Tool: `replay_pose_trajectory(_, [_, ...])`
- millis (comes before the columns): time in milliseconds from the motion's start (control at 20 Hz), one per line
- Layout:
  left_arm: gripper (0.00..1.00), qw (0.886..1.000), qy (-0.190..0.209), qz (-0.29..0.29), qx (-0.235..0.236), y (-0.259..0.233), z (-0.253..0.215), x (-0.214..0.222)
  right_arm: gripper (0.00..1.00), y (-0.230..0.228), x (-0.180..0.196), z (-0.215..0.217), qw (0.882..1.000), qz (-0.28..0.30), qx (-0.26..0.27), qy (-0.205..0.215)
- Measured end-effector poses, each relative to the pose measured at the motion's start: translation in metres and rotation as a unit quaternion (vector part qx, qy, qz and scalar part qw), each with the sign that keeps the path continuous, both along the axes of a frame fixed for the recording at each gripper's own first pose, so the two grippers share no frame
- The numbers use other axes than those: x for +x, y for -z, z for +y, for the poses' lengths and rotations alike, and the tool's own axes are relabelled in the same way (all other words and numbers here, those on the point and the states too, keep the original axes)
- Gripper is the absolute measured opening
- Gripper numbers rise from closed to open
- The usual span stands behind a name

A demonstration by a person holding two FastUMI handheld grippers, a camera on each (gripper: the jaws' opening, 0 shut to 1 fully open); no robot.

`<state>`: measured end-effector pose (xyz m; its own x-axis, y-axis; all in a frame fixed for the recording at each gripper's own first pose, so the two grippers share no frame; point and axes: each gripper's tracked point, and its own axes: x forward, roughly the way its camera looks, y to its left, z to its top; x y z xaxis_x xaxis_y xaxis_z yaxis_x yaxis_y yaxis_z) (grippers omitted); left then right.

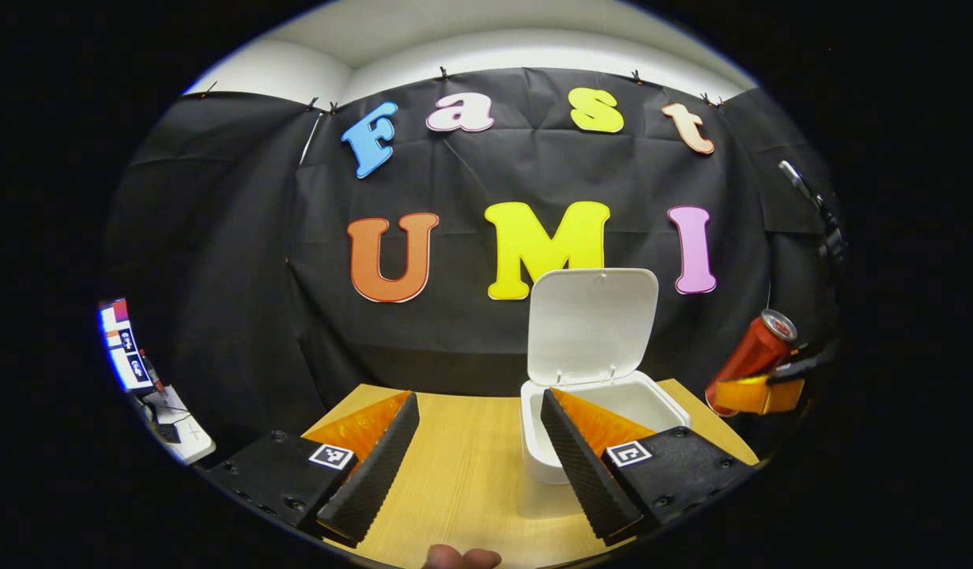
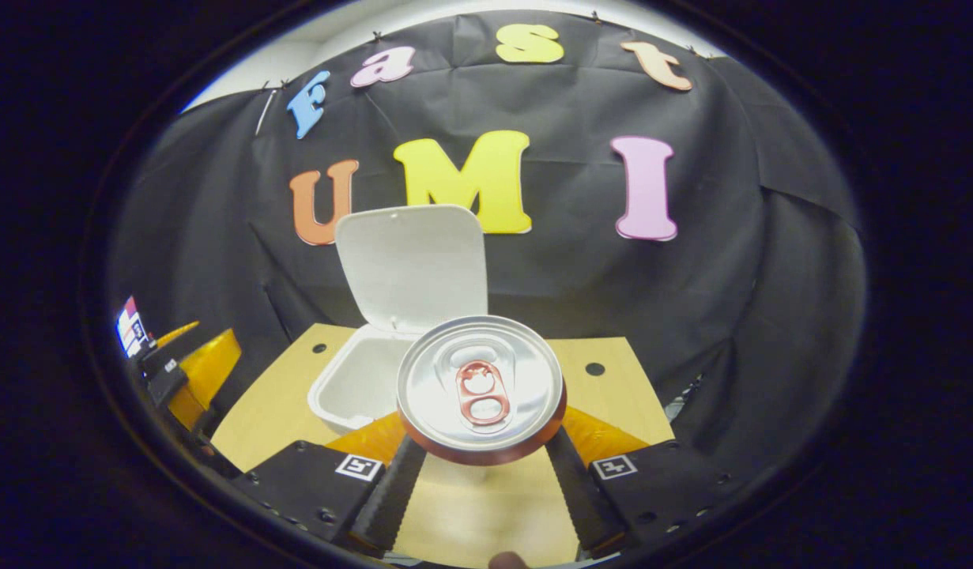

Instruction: Press the lid of the desktop garbage bin to open it, pick up the crumpled paper on the desktop and throw it into the bin, then pick up the pop can on the desktop and drop it into the bin, and finally close the garbage bin lid.

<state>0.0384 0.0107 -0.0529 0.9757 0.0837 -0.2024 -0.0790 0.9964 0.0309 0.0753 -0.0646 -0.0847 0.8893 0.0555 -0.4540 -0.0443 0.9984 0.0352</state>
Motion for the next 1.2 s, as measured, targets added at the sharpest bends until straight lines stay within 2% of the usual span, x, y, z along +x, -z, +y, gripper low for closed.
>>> replay_pose_trajectory(250, [1.0, 0.999, -0.041, 0.007, -0.022, -0.001, 0.025, -0.017, 0.81, -0.008, 0.038, 0.04, 0.999, -0.001, -0.016, -0.043])
replay_pose_trajectory(450, [1.0, 0.998, -0.066, 0.0, -0.008, -0.007, 0.043, -0.024, 0.81, 0.003, 0.061, 0.058, 0.998, 0.013, -0.023, -0.061])
replay_pose_trajectory(800, [1.0, 0.996, -0.087, 0.013, -0.002, -0.001, 0.054, -0.029, 0.81, 0.056, 0.083, 0.061, 0.995, 0.065, -0.041, -0.06])
replay_pose_trajectory(1200, [1.0, 0.996, -0.086, 0.013, 0.005, -0.006, 0.047, -0.031, 0.81, 0.073, 0.092, 0.063, 0.994, 0.084, -0.034, -0.059])
